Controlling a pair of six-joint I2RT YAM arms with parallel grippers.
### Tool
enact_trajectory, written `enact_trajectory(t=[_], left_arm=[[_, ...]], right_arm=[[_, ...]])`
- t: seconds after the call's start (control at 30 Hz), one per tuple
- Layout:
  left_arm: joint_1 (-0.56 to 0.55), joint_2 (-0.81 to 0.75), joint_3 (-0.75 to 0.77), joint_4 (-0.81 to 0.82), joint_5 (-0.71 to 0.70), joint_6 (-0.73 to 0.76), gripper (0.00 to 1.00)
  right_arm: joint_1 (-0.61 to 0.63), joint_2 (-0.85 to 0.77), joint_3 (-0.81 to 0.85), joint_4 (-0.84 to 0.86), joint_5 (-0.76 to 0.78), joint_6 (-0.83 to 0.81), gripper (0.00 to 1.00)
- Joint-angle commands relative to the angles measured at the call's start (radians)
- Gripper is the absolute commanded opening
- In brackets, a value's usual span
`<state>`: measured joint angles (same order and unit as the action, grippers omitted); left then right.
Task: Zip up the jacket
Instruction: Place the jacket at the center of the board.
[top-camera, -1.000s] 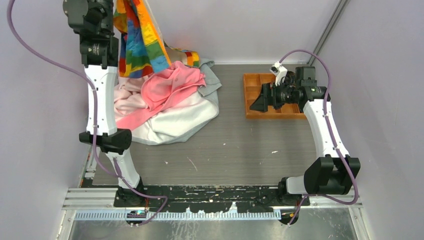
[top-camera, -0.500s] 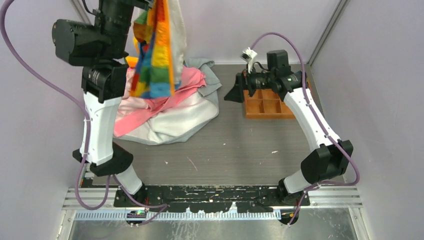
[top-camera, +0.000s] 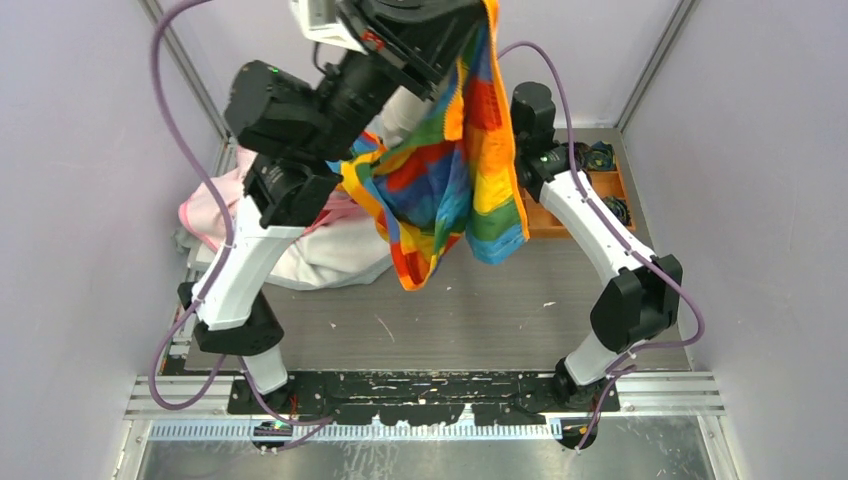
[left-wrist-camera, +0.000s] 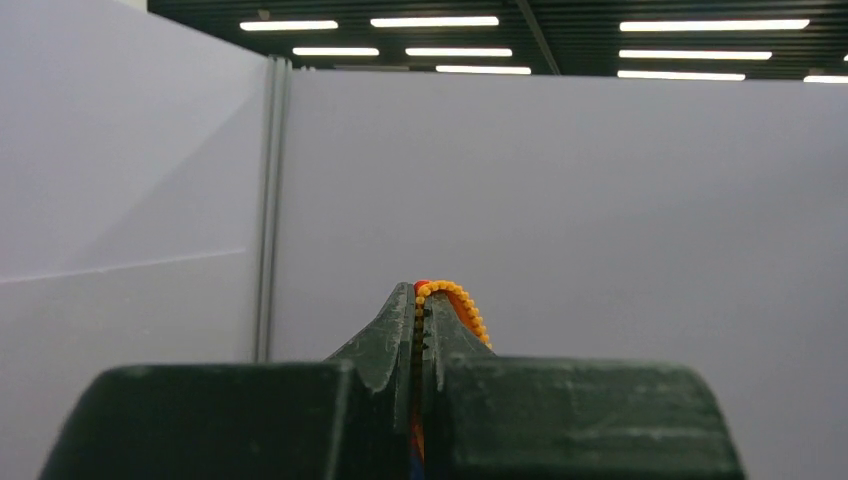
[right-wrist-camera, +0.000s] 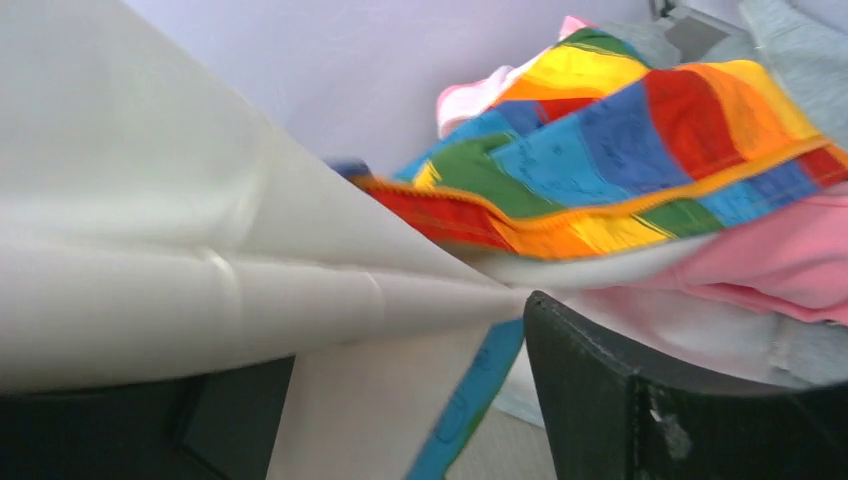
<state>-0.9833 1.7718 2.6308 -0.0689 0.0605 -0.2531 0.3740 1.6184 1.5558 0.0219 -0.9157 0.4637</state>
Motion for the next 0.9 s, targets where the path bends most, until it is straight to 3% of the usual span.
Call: enact_trajectory(t=[0.0, 0.03, 0.1, 0.2, 0.27, 0.37, 0.43, 0.53, 0.67, 0.77, 0.87], left_arm=[[-0.015, -0.062, -0.086, 0.039, -0.034, -0.008, 0.00], [-0.014, -0.074, -0.129, 0.047, -0.037, -0.019, 0.00], [-0.015, -0.091, -0.203, 0.062, -0.039, -0.046, 0.00], [-0.015, -0.114, -0.305, 0.048, -0.036, -0.101, 0.00], [-0.015, -0.142, -0.431, 0.048, -0.033, -0.141, 0.00], [-0.015, -0.204, -0.690, 0.107, -0.048, -0.193, 0.00], [-0.015, -0.254, -0.889, 0.191, -0.102, -0.231, 0.00], [-0.015, -0.267, -1.108, 0.266, -0.144, -0.285, 0.00], [-0.017, -0.213, -1.222, 0.165, -0.071, -0.328, 0.02], [-0.017, -0.172, -1.237, -0.001, 0.016, -0.299, 0.19], [-0.016, -0.179, -1.240, -0.176, 0.026, -0.226, 0.40]], right_arm=[[0.003, -0.079, -0.053, 0.168, -0.076, 0.089, 0.73], [0.003, -0.094, -0.075, 0.165, -0.087, 0.087, 0.53], [0.001, -0.128, -0.106, 0.125, -0.089, 0.053, 0.31], [-0.041, -0.183, -0.072, -0.175, 0.039, -0.158, 0.13], [-0.147, -0.210, -0.070, -0.224, 0.093, -0.163, 0.08], [-0.387, -0.222, -0.151, -0.068, 0.019, 0.041, 0.07], [-0.492, -0.227, -0.211, -0.047, -0.015, 0.075, 0.06], [-0.562, -0.248, -0.270, -0.160, -0.031, -0.052, 0.06], [-0.572, -0.270, -0.324, -0.361, -0.051, -0.277, 0.08], [-0.572, -0.277, -0.337, -0.493, -0.054, -0.441, 0.22], [-0.572, -0.288, -0.357, -0.580, -0.030, -0.539, 0.43]])
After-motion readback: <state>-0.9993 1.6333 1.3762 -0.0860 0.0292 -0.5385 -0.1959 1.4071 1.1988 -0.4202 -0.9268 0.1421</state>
